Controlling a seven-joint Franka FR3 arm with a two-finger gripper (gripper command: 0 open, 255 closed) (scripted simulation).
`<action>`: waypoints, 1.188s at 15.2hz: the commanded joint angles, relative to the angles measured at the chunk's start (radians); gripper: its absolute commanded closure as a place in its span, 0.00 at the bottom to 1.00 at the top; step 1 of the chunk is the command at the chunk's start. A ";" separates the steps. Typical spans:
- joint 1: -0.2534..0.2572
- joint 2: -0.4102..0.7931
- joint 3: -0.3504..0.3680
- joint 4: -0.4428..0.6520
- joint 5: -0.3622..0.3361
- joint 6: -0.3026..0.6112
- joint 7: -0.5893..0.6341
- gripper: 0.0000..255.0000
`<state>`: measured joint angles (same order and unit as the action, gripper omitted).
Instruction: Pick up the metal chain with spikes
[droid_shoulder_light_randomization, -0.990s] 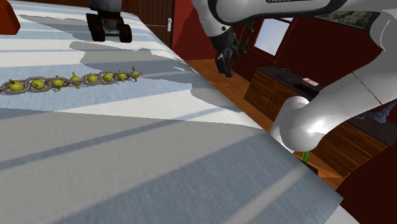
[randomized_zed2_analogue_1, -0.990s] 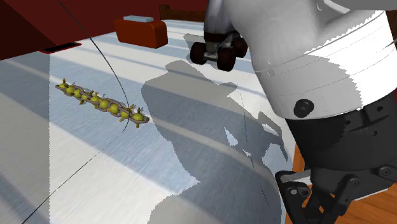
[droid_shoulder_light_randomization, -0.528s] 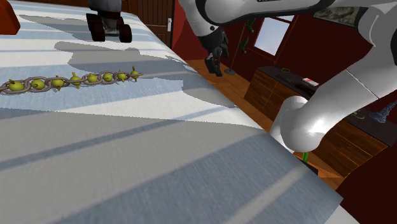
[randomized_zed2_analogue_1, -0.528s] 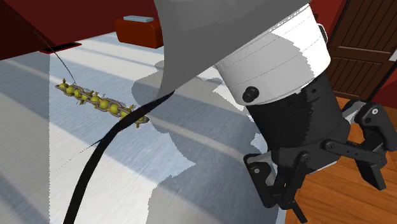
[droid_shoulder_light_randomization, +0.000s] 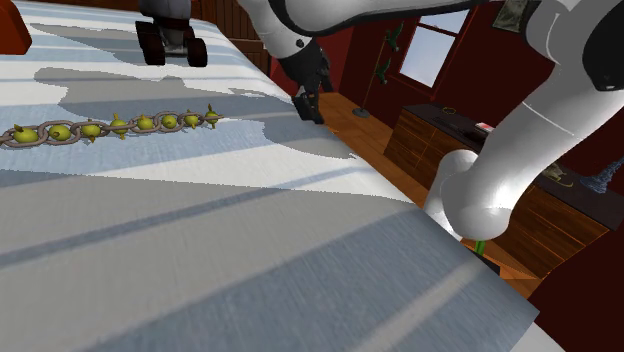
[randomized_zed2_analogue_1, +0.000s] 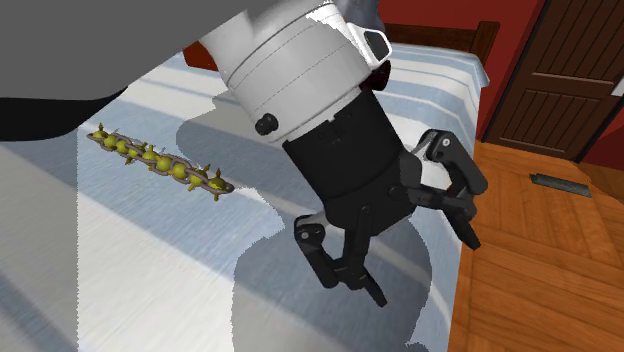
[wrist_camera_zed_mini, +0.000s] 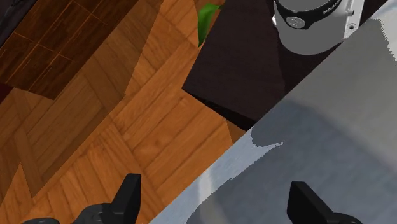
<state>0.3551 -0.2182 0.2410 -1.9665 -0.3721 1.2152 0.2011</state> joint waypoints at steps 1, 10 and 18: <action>0.020 0.038 0.003 0.029 0.006 0.254 -0.004 0.00; 0.055 0.139 0.040 0.139 -0.031 0.093 0.012 0.00; 0.112 0.272 0.094 0.303 -0.079 0.224 0.024 0.00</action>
<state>0.4615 0.0416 0.3295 -1.6713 -0.4460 1.4091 0.2236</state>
